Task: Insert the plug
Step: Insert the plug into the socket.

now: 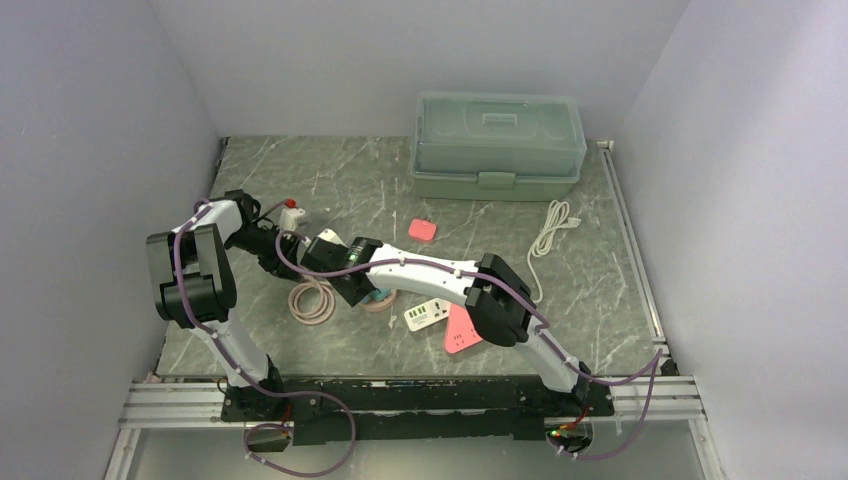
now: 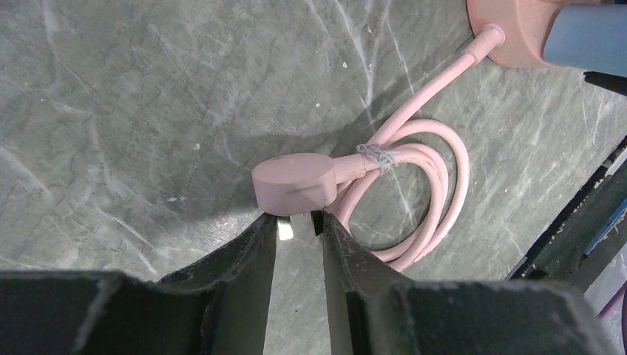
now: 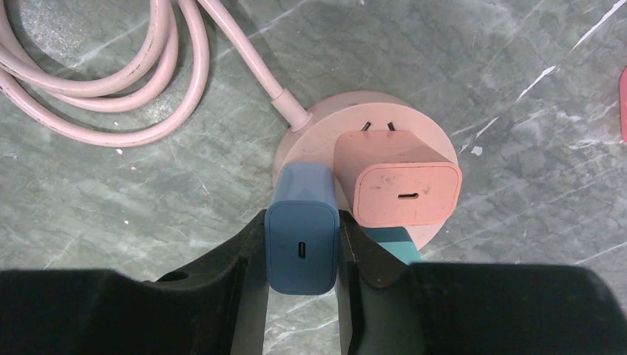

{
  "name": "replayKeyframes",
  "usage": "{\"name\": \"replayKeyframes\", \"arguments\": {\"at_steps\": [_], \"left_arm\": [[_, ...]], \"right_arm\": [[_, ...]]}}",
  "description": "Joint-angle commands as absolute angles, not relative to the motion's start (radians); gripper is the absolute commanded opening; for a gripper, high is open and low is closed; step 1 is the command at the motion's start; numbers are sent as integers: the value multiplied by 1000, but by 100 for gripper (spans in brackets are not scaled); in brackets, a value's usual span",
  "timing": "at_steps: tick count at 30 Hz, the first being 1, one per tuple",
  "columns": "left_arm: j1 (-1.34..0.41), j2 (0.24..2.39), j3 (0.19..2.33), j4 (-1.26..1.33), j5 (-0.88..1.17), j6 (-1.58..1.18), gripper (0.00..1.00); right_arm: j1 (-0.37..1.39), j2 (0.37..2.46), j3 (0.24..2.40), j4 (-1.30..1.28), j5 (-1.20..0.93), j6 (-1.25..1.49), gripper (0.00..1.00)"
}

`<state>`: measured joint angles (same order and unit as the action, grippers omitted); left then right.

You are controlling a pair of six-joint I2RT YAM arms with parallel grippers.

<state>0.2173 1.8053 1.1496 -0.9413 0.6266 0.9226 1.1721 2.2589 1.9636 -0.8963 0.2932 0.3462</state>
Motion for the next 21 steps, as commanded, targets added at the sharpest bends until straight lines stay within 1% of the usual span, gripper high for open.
{"name": "replayKeyframes", "arguments": {"at_steps": [1,8,10,11,13,14,15,17,19,21], "left_arm": [[219,1779,1172,-967,661,946,34],[218,1780,1176,-966,663,945,33],[218,1784,1182,-970,662,945,33],[219,1787,1185,-972,661,946,33],[218,1790,1192,-977,661,945,32],[219,1791,1194,-978,661,946,32],[218,1790,1196,-981,662,946,32],[218,1789,1200,-985,663,947,32],[219,1786,1201,-990,664,950,31],[218,1782,1199,-994,667,952,31]], "right_arm": [[1168,2334,1949,-945,223,342,0],[1169,2332,1867,-897,175,315,0],[1167,2335,1880,-914,173,314,0],[1164,2333,1895,-923,179,316,5],[1161,2320,1941,-935,200,318,26],[1160,2312,1971,-940,213,313,31],[1156,2309,2010,-948,222,307,40],[1152,2314,2093,-973,233,296,54],[1150,2329,2175,-1006,237,284,65],[1149,2344,2243,-1037,242,276,70]]}}
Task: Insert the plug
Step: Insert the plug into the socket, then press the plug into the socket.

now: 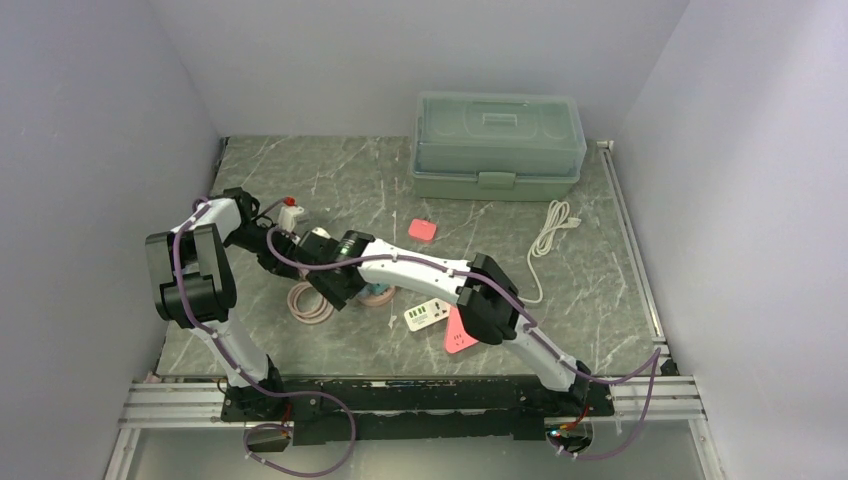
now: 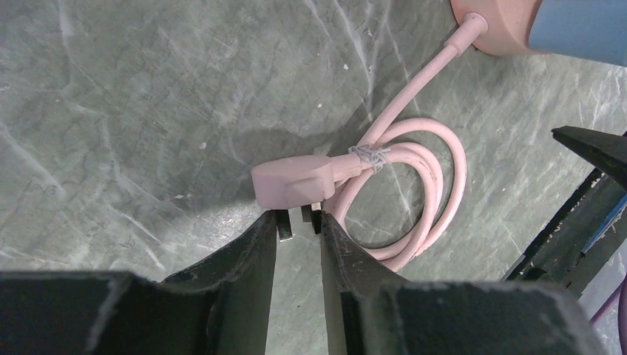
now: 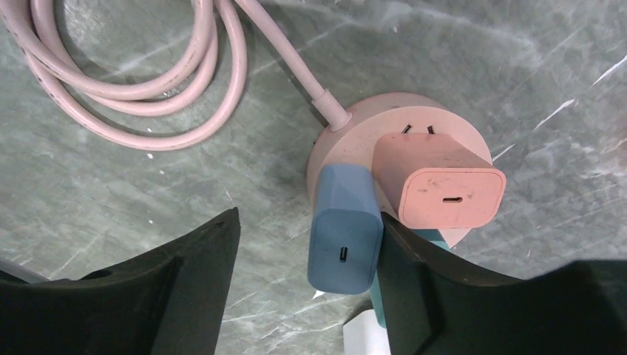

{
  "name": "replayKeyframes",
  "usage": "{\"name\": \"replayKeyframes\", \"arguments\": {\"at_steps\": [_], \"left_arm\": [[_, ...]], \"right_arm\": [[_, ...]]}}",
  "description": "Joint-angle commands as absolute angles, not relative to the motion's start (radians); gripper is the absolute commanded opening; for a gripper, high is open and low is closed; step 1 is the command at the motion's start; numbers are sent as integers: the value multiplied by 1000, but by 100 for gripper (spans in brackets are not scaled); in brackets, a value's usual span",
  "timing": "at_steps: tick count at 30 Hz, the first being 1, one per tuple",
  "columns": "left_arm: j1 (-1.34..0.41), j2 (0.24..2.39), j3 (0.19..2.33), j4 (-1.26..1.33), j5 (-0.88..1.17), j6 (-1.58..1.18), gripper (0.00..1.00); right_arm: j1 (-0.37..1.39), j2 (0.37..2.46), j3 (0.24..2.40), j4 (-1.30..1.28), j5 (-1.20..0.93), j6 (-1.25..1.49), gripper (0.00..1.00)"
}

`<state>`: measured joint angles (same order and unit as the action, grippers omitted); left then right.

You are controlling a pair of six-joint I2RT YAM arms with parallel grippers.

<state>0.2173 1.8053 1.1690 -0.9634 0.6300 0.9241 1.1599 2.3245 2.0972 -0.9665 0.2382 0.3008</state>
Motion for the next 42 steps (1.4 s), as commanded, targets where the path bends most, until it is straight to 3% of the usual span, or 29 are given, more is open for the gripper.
{"name": "replayKeyframes", "arguments": {"at_steps": [1,4,8,12,19,42], "left_arm": [[218,1780,1196,-994,667,953,31],[219,1777,1192,-997,667,956,30],[217,1782,1194,-1004,669,960,30],[218,1784,1201,-1009,673,960,29],[219,1782,1200,-1010,670,962,28],[219,1798,1207,-1012,669,960,25]], "right_arm": [[1149,2347,2265,-1050,247,275,71],[1147,2327,2279,-1054,256,275,71],[1144,2293,2280,-1059,297,280,64],[1144,2247,2256,-1044,325,282,27],[1147,2198,2163,-1011,322,306,1],[1151,2175,2010,-916,280,331,0]]}}
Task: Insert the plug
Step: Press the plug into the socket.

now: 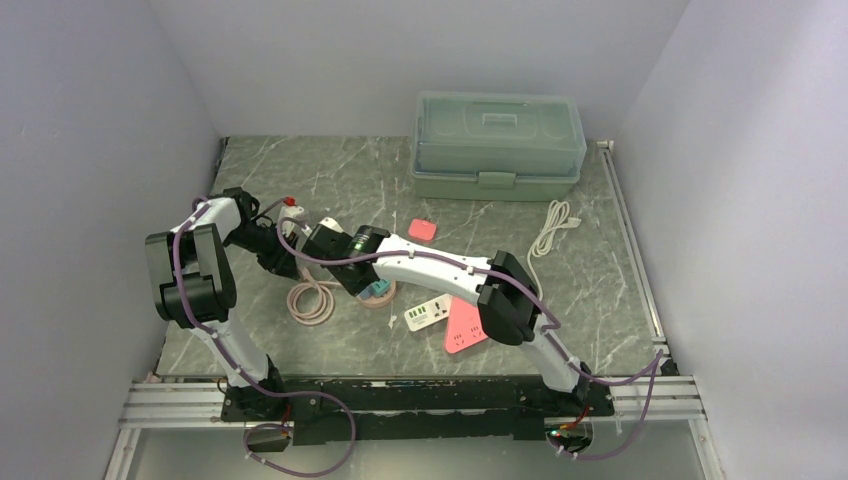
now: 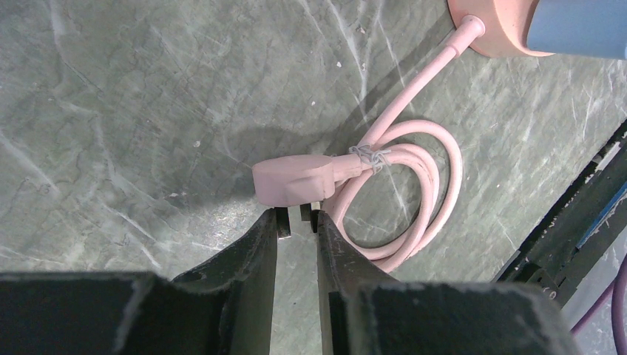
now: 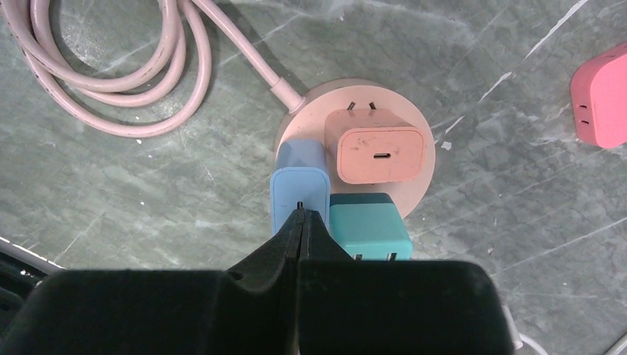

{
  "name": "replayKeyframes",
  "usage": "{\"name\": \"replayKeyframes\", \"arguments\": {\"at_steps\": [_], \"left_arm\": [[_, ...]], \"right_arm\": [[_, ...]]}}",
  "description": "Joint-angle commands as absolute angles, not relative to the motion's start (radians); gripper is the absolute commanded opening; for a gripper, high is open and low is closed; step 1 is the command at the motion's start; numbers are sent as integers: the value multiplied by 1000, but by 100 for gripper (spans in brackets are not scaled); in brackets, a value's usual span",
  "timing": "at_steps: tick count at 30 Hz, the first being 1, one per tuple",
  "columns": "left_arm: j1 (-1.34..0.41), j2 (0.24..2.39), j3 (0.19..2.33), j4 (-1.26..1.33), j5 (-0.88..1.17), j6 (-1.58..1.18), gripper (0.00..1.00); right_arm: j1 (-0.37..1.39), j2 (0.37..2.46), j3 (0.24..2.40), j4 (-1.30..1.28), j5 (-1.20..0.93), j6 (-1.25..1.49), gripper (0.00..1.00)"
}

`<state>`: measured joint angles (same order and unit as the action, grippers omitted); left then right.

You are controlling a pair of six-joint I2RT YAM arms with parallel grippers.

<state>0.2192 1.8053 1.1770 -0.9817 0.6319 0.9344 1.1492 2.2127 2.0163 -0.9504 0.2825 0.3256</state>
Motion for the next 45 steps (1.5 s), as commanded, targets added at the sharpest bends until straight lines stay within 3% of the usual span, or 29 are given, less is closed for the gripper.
{"name": "replayKeyframes", "arguments": {"at_steps": [1,45], "left_arm": [[219,1798,1207,-1012,668,960,25],[219,1805,1219,-1034,665,994,18]], "right_arm": [[1151,2180,2015,-919,282,328,0],[1114,2298,1841,-919,131,298,0]]}}
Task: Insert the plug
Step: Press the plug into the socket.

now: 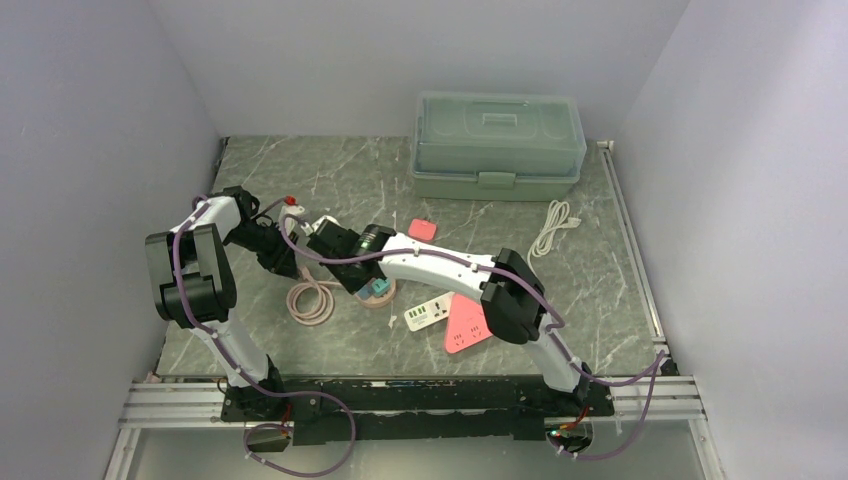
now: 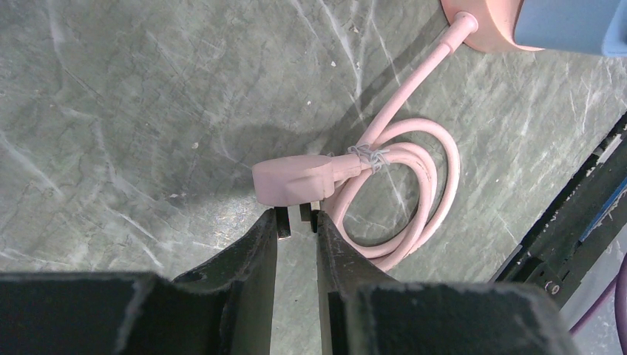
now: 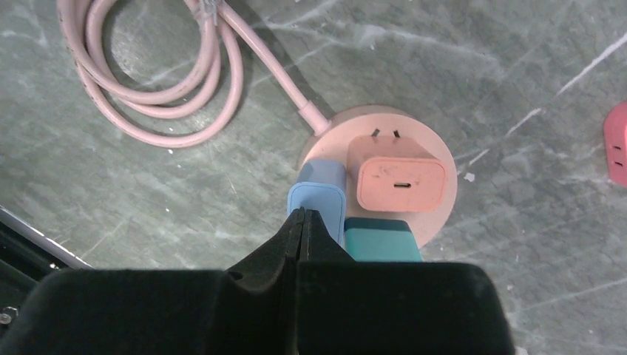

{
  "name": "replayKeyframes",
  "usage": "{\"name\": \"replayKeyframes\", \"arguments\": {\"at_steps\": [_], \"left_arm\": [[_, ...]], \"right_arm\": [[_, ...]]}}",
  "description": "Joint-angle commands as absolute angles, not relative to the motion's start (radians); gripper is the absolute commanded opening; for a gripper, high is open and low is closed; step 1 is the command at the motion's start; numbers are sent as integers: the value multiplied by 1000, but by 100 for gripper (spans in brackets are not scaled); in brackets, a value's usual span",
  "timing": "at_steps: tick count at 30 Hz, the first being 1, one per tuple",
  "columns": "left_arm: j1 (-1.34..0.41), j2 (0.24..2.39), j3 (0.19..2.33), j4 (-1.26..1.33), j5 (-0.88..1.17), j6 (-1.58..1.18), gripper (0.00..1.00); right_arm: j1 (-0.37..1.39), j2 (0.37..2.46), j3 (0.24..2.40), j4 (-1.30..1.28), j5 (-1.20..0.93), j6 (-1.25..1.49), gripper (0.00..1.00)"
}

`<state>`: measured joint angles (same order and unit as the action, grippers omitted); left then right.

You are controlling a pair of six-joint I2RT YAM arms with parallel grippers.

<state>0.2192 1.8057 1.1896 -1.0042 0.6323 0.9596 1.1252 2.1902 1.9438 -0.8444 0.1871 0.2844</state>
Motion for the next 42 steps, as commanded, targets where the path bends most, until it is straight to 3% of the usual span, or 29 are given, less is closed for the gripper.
{"name": "replayKeyframes", "arguments": {"at_steps": [1,21,42], "left_arm": [[219,1806,1218,-1033,663,994,18],[221,1798,1221,-1027,646,986,16],[242,1767,1272,-1061,627,991,13]], "right_arm": [[1114,2295,1828,-919,129,301,0],[1073,2214,1556,-814,145,331,0],[1051,2233,1540,-784,175,294,0]]}}
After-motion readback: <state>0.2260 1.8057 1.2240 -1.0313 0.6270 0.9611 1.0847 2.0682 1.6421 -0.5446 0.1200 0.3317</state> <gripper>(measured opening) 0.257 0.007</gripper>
